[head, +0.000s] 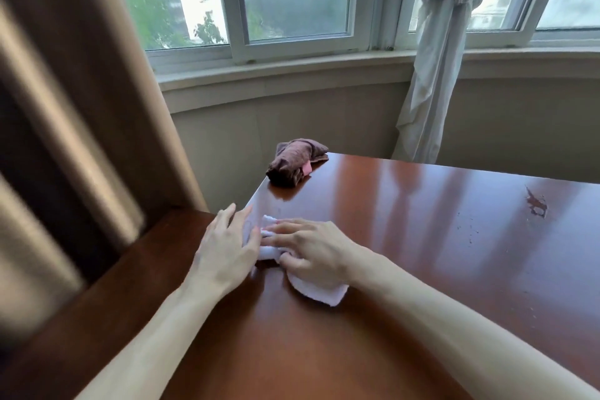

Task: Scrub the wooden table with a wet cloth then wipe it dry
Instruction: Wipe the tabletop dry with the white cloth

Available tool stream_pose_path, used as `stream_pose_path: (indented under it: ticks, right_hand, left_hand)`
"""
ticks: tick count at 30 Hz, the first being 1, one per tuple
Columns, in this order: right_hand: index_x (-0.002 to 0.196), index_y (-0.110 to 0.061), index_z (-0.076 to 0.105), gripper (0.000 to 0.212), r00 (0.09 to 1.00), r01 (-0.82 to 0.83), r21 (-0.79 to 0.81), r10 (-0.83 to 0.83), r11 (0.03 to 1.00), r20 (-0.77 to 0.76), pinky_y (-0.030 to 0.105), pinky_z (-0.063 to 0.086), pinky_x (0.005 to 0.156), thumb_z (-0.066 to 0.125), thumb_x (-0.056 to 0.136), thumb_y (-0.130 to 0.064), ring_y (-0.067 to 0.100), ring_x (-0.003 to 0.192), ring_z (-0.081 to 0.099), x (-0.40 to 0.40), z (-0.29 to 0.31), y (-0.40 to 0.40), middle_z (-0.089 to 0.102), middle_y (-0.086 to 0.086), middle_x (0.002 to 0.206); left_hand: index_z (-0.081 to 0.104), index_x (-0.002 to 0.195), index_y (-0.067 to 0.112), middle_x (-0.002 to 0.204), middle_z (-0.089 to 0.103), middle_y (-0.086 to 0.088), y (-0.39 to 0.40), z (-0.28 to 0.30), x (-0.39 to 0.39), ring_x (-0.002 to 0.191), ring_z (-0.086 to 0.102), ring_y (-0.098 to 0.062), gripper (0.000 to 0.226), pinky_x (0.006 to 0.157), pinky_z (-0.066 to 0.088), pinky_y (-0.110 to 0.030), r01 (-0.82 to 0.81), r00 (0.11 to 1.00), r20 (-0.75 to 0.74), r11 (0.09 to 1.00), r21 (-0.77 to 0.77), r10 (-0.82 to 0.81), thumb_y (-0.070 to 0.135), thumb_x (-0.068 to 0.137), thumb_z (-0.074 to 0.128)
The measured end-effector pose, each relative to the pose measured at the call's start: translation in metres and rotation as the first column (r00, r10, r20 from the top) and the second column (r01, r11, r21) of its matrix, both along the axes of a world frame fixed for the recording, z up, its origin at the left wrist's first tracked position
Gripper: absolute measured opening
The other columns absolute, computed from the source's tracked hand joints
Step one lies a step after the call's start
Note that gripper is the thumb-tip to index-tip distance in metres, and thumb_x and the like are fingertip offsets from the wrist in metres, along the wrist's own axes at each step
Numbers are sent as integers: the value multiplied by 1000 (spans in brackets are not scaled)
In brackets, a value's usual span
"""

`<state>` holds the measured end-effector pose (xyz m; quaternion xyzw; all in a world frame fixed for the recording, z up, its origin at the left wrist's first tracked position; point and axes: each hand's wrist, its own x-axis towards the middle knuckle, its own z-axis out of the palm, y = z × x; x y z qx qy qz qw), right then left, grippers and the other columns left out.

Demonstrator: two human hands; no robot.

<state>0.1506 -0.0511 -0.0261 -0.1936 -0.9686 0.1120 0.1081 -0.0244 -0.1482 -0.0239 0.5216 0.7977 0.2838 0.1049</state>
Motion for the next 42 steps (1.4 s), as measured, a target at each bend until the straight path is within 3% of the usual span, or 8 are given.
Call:
stream_pose_path:
  ticks: [8, 14, 26, 29, 32, 35, 40, 42]
  right_hand:
    - [144, -42, 54, 47, 977, 211, 59, -212, 976, 8, 38, 49, 97, 43, 100, -31, 6, 145, 35, -41, -1, 51, 40, -23, 157]
    - [139, -41, 57, 47, 952, 304, 46, -305, 951, -1, 36, 46, 90, 39, 96, -34, 8, 142, 38, -73, -4, 36, 49, -21, 149]
    - [138, -30, 62, 59, 989, -106, 64, 112, 992, -100, 35, 45, 106, 31, 88, -42, 13, 142, 41, -40, -4, -212, 54, -7, 149]
    - [139, -39, 60, 51, 965, -249, 3, 248, 969, -81, 27, 35, 118, 45, 90, -35, 4, 143, 40, 6, -4, -224, 53, -14, 150]
    - [139, -51, 56, 48, 992, 119, -32, -120, 992, -24, 34, 40, 114, 41, 95, -41, -1, 145, 36, 40, 1, -168, 42, -24, 155]
    - [137, -44, 56, 47, 883, 469, 19, -468, 883, -23, 41, 45, 107, 34, 95, -38, 7, 148, 32, 40, 6, -152, 42, -21, 155]
    - [136, -50, 59, 49, 995, 84, -31, -86, 996, -55, 22, 41, 101, 42, 93, -36, -9, 144, 28, 43, 3, -216, 43, -31, 151]
    - [132, -58, 56, 47, 972, 229, -63, -231, 971, -29, 29, 41, 110, 39, 94, -36, -9, 145, 26, 57, 12, -179, 41, -33, 152]
  left_hand:
    - [18, 159, 35, 167, 13, 11, -21, -22, -9, 152, 20, -12, 66, 117, 30, -40, 16, 995, -97, 993, -120, -28, 60, 100, 33]
    - [33, 156, 20, 161, 31, 5, -30, -6, -30, 147, 29, -7, 63, 117, 21, -22, 24, 964, 266, 999, 38, -33, 33, 99, 57]
    - [47, 149, 17, 150, 47, 9, -187, 16, -27, 131, 44, 1, 49, 100, 23, 2, 147, 987, 64, 988, 49, -150, 34, 103, 54]
    - [41, 152, 27, 156, 36, 19, -224, 13, -26, 145, 25, 7, 66, 118, 22, -16, 258, 963, -76, 966, -33, -260, 63, 96, 48]
    - [36, 153, 36, 156, 26, 30, -259, 8, -33, 147, 13, 11, 93, 121, 25, -23, 287, 917, -245, 946, -148, -316, 91, 78, 27]
    - [38, 153, 37, 157, 27, 29, -272, 2, -34, 147, 13, 12, 98, 118, 23, -19, 279, 906, -292, 951, -130, -306, 94, 75, 20]
    - [44, 150, 33, 158, 35, 18, -239, 2, -9, 149, 14, 5, 59, 117, 17, -18, 273, 938, -220, 962, -9, -268, 60, 98, 44]
    - [46, 149, 31, 157, 38, 14, -223, 3, 5, 150, 18, 0, 52, 117, 17, -20, 263, 944, -209, 965, 15, -254, 52, 102, 45]
